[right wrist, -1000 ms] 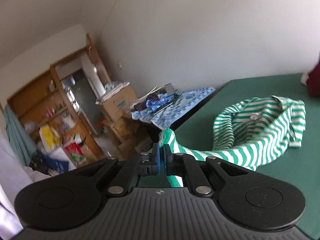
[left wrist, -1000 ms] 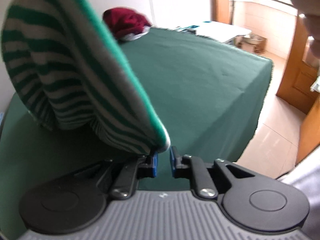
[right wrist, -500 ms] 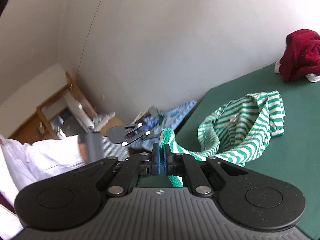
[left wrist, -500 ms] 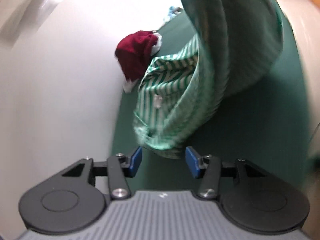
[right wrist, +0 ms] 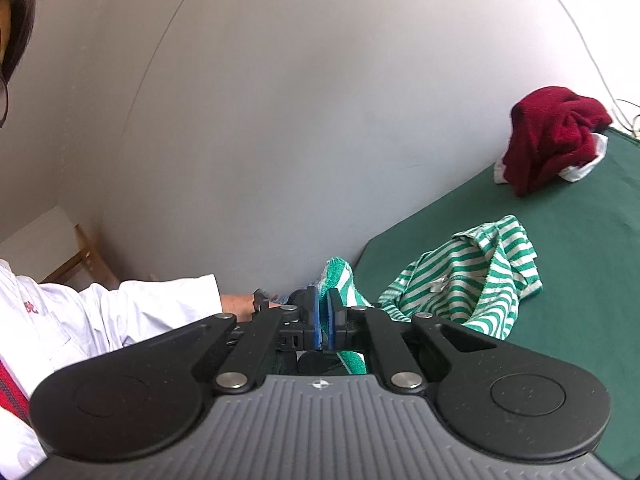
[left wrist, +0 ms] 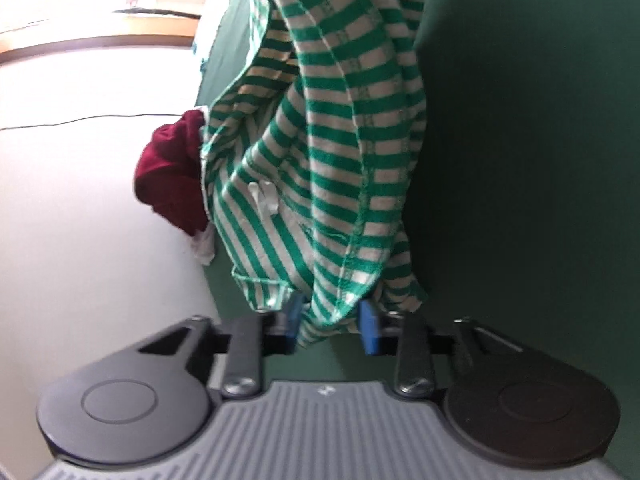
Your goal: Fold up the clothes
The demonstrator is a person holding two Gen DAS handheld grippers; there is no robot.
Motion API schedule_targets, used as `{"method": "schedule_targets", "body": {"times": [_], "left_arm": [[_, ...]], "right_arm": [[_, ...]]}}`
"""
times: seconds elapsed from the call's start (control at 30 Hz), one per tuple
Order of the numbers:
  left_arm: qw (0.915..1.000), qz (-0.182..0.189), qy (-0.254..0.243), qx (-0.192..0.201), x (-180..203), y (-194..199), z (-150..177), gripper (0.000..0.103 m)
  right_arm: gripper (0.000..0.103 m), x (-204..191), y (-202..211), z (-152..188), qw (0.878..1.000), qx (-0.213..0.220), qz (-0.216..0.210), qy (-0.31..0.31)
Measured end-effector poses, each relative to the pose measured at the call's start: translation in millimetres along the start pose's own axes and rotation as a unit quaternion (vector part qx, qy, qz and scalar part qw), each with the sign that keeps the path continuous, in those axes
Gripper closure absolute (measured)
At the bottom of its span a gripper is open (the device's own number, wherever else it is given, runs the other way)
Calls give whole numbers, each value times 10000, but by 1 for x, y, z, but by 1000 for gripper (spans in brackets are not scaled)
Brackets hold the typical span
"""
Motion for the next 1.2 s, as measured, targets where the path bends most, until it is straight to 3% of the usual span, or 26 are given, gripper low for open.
{"method": "schedule_targets", "body": {"times": [0.1,0.57,0.9,1.0,1.2], "left_arm": [[9997,49,-240,65,-10,-9,-1,97],[9891,-839,-960,740,-108,-24,-39,97],[9784,-733,-1658,995,-113,-64,-67,85],[9747,-826,-1808,1021,-115,-68,-66,74],[9711,-754,-2013,1040,-123,-68,-72,68]], "right_arm": [[99,0,2,2,9998,104,122,-105],[99,-5,1,9,9969,488,555,-263],[99,1,9,12,9907,822,984,-447],[99,12,23,14,9860,1036,1066,-754],[99,35,52,31,9731,1296,1500,-1177]]}}
Point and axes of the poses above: each gripper's, at about its wrist camera, not at the fingertips, and y roughly against the way its jaws point, x to its right, z to its underside, the point moved 6 cm from there along -y, roughly the way its jaws point, and after that the axes turned 8 degrees about z, right-handed, at the moved point
